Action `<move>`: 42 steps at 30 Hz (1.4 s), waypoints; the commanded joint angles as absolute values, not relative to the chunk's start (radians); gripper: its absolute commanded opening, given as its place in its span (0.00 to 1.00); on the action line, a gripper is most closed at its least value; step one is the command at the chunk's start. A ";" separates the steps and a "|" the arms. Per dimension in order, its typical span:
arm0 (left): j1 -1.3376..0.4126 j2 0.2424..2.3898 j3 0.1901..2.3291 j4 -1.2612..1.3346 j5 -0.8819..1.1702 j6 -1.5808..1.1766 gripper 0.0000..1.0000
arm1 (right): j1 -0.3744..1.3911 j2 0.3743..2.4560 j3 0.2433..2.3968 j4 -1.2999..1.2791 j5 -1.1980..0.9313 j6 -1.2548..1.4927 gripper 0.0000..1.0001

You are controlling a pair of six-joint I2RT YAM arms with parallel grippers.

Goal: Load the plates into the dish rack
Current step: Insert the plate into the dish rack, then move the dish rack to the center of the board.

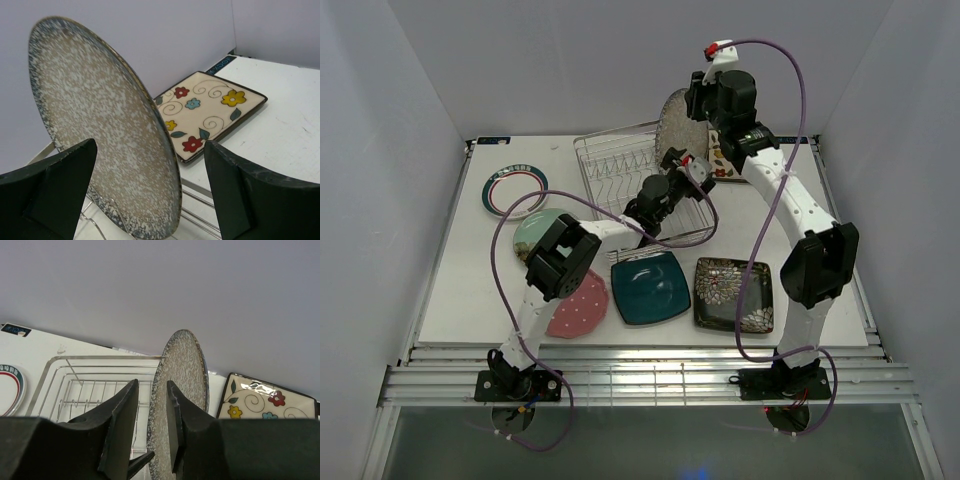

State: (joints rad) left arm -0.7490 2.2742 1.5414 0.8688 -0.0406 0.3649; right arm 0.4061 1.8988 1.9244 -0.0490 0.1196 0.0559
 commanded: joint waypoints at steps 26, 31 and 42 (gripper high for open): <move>-0.678 1.841 1.359 0.693 -0.235 0.374 0.96 | 0.380 1.382 1.307 0.126 0.137 0.150 0.53; -0.672 1.793 1.356 0.615 -0.374 0.452 0.98 | 0.380 1.315 1.240 0.017 0.092 0.146 0.56; -0.617 1.694 1.378 0.324 -0.525 0.281 0.96 | 0.380 1.246 1.000 0.043 0.011 0.160 0.77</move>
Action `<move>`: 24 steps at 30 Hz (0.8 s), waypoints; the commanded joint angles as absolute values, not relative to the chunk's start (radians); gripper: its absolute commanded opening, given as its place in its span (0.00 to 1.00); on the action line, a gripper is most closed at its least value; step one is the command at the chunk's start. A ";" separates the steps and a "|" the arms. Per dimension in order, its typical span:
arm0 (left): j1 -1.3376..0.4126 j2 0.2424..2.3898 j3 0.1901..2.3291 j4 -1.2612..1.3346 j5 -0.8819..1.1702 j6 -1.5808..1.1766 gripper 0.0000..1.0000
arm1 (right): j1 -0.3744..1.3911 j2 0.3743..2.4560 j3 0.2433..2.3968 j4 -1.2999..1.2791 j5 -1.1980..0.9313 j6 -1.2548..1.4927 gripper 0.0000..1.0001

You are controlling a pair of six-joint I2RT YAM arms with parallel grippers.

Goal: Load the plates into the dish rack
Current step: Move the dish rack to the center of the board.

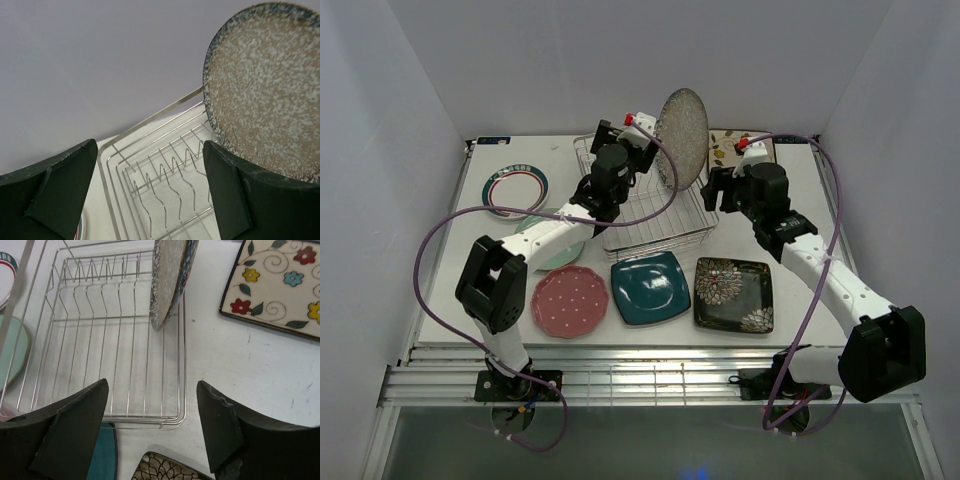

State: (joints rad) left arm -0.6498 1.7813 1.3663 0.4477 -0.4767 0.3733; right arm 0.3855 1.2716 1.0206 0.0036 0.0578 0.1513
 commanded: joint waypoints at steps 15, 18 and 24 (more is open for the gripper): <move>-0.390 1.825 1.549 -0.078 -0.634 -0.058 0.98 | 0.380 1.356 0.945 0.098 0.029 0.163 0.69; -0.370 1.848 1.545 -0.103 -0.630 -0.090 0.98 | 0.379 1.384 0.946 0.103 0.037 0.166 0.69; -0.342 1.931 1.640 -0.273 -0.626 -0.213 0.96 | 0.365 1.430 0.945 0.120 0.043 0.175 0.69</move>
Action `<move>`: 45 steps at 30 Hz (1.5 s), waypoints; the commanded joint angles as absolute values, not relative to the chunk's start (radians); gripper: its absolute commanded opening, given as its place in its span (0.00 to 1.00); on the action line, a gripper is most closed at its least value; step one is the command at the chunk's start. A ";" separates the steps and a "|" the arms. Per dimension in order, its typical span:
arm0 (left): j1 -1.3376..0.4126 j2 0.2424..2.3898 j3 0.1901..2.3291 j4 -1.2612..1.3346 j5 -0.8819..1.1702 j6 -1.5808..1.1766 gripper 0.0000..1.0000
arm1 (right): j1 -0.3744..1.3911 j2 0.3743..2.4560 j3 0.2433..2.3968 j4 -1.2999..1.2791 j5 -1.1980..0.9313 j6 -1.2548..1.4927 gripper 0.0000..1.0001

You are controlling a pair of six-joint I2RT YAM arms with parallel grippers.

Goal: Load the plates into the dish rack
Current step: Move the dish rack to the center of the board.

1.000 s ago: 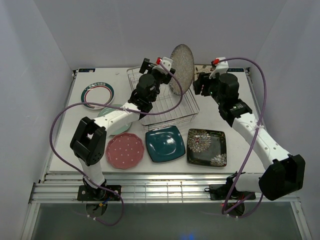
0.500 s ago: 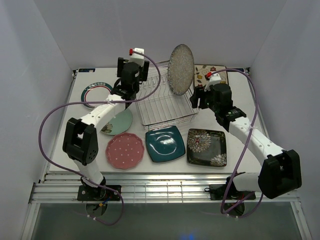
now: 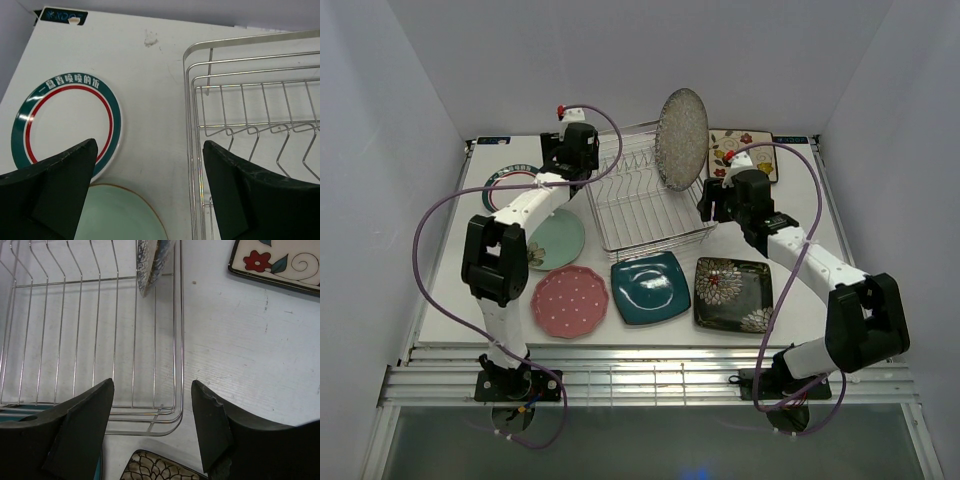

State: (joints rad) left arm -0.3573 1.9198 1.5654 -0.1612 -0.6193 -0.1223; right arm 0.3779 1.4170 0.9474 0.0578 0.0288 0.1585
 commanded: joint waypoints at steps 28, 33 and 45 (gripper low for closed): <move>-0.307 2.078 1.683 -0.241 -0.560 -0.287 0.62 | 0.311 1.582 0.954 0.229 -0.023 0.225 0.49; -0.305 2.114 1.709 -0.241 -0.558 -0.288 0.56 | 0.310 1.591 0.960 0.230 -0.015 0.225 0.44; -0.307 2.189 1.796 -0.238 -0.525 -0.268 0.29 | 0.313 1.600 0.951 0.236 -0.014 0.233 0.27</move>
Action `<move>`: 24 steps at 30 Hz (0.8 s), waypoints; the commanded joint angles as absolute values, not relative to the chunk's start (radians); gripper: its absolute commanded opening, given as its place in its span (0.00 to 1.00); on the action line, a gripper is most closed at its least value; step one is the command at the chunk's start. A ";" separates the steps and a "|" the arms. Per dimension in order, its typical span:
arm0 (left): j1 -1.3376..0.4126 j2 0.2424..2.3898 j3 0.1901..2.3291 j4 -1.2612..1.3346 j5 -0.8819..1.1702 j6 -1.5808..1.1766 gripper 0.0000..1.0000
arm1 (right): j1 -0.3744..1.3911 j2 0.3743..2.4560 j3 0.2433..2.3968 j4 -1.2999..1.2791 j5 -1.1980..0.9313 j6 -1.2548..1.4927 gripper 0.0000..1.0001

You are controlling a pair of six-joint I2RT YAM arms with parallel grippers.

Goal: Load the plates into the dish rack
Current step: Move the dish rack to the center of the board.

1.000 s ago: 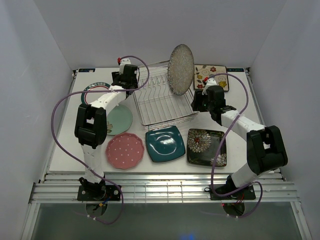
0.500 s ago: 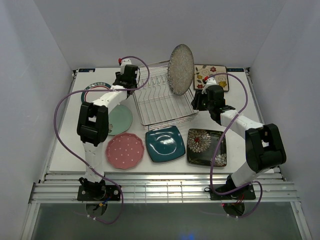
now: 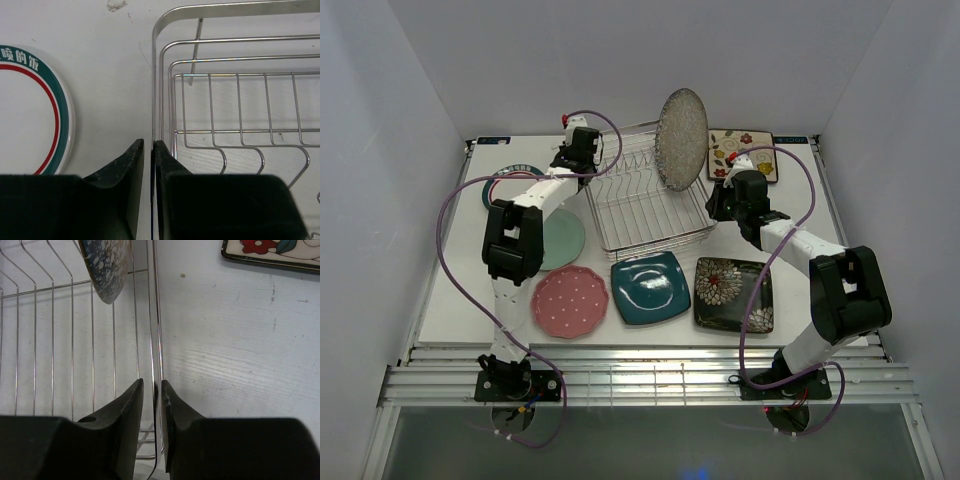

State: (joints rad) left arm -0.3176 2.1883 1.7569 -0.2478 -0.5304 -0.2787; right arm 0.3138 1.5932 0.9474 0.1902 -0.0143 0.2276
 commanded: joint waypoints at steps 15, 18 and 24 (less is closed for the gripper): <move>-0.334 2.290 1.810 -0.094 -0.479 -0.157 0.00 | 0.368 1.555 0.907 0.247 0.115 0.285 0.10; -0.334 2.289 1.798 -0.066 -0.454 -0.130 0.00 | 0.396 1.554 0.913 0.242 0.153 0.290 0.08; -0.339 2.280 1.816 -0.066 -0.379 -0.107 0.00 | 0.449 1.531 0.908 0.232 0.218 0.307 0.08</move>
State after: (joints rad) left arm -0.3187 2.2723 1.8149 -0.0837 -0.4435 -0.1558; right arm 0.4103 1.5826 0.9184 0.2165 0.1848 0.2588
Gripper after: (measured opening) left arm 0.030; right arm 0.088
